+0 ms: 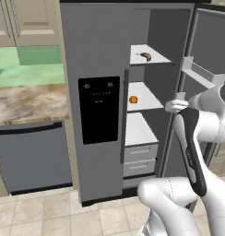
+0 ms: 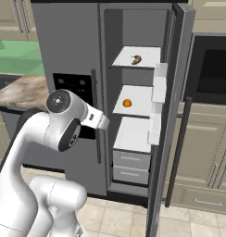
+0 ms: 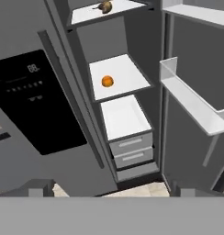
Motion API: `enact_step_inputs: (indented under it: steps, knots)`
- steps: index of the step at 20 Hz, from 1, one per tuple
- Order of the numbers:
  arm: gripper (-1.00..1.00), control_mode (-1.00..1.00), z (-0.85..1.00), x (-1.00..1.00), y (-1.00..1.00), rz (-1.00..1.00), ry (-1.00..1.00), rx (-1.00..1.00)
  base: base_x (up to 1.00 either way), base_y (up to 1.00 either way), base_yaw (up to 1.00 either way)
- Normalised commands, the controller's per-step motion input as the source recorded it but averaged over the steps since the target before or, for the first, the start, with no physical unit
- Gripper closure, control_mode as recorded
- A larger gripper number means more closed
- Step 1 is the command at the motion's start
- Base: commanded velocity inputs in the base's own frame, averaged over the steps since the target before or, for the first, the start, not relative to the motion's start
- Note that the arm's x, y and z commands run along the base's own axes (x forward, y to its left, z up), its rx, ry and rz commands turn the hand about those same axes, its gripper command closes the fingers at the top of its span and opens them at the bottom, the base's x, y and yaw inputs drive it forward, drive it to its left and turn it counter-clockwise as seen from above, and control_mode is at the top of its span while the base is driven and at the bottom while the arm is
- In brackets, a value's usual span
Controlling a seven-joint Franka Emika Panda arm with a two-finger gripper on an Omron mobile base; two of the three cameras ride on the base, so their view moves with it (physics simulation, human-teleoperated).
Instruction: Retrieve the banana and orange from the fridge and place them into the bowl on the dining table.
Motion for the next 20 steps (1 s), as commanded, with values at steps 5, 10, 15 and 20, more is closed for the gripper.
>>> enact_step_inputs:
  steps: [5,10,15,20]
  knots:
    - [-1.0,-1.0,0.1,-0.22,0.18,0.0,-0.07,0.0,0.0,0.0,0.0]
    - [-1.0,-1.0,0.09,-0.28,0.2,0.0,-0.05,0.0,0.0,0.0,0.0]
    - [-1.0,-1.0,0.01,-0.02,0.0,0.0,-0.23,-0.03,0.0,0.0,0.0]
    - [-1.0,-1.0,0.14,-0.5,0.0,0.0,-0.12,0.0,0.0,0.0,0.0]
